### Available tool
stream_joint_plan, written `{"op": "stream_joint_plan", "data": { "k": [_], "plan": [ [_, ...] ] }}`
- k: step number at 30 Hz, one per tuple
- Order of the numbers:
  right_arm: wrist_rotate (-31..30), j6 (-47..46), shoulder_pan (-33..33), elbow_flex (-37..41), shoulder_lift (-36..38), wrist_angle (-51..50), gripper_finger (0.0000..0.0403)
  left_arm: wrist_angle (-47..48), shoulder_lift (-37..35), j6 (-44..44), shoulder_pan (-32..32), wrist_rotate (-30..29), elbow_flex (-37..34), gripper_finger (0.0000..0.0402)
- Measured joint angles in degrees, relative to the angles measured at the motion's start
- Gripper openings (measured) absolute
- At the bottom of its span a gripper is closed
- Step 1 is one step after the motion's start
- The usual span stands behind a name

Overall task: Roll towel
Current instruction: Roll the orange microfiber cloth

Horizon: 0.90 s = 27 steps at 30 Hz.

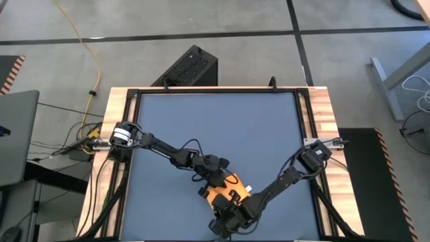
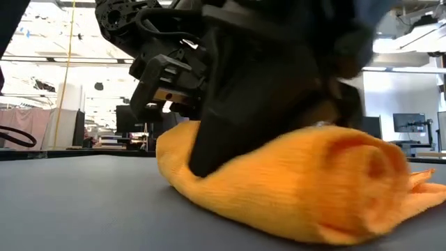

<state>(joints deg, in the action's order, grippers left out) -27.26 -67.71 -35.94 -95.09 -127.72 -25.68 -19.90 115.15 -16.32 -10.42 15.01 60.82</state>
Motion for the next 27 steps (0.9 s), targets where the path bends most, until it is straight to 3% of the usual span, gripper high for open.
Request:
{"op": "stream_joint_plan", "data": {
  "k": [8, 11, 19, 27],
  "plan": [
    [-3.2, -7.7, -1.5, 0.0, 0.2, -7.1, 0.0018, 0.3, 0.0, 0.4, 1.1, -0.4, 0.0, 0.0000],
    [-5.9, -8.2, -2.4, 0.0, 0.7, -7.4, 0.0017, 1.1, 0.0, 0.4, 1.5, -0.4, 0.0, 0.0000],
    [-6.2, -8.9, -3.5, 0.0, 2.2, -11.2, 0.0022, 1.1, -0.3, 0.6, 2.5, -0.4, 0.0, 0.0000],
    [-8.3, -10.4, -5.8, 0.0, 3.0, -16.2, 0.0020, 4.4, -6.6, 0.2, 4.5, 1.1, -0.2, 0.0000]
  ]
}}
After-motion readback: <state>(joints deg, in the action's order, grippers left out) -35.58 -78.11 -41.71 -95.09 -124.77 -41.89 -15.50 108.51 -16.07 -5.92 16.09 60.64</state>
